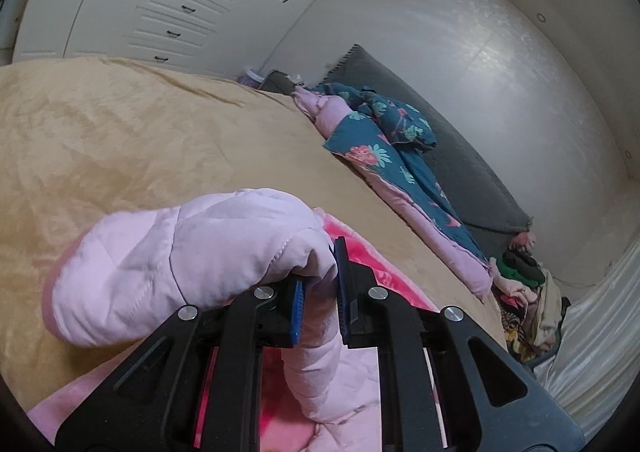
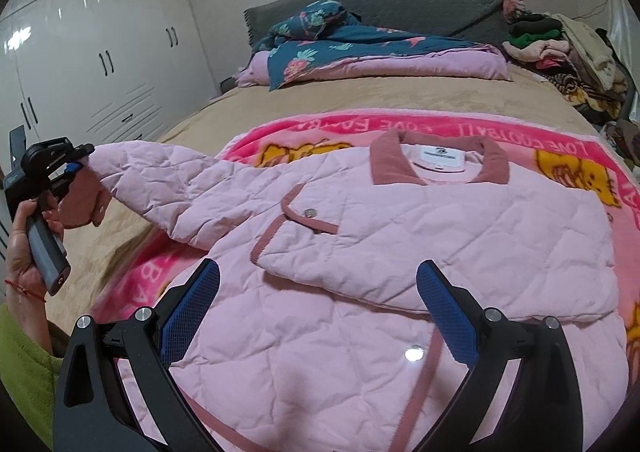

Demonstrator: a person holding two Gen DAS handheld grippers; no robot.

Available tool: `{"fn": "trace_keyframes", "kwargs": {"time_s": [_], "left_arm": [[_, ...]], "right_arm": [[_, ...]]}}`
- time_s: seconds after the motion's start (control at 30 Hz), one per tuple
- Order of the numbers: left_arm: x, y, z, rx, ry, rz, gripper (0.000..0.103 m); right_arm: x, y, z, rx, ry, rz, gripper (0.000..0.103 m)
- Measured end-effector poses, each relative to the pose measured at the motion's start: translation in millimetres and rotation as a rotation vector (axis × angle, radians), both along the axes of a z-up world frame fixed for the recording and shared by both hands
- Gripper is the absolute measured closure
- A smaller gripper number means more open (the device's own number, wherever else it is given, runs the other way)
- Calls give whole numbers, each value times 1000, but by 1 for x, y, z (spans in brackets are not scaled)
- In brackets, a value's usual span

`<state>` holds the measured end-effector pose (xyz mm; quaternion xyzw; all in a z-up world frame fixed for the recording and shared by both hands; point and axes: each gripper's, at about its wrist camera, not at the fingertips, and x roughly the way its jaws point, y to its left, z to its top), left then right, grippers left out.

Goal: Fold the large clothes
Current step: 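Lift the sleeve and fold it across the jacket body with the left gripper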

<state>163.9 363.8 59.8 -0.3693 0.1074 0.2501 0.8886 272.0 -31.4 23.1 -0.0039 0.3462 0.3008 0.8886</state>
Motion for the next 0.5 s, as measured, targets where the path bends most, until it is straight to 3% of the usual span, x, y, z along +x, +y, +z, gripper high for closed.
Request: {"fn": "trace_keyframes", "kwargs": {"time_s": [0.5], "left_arm": [[29, -65, 29, 138, -21, -156, 97]], "right_arm": [[-3, -48, -4, 43, 27, -81, 5]]}}
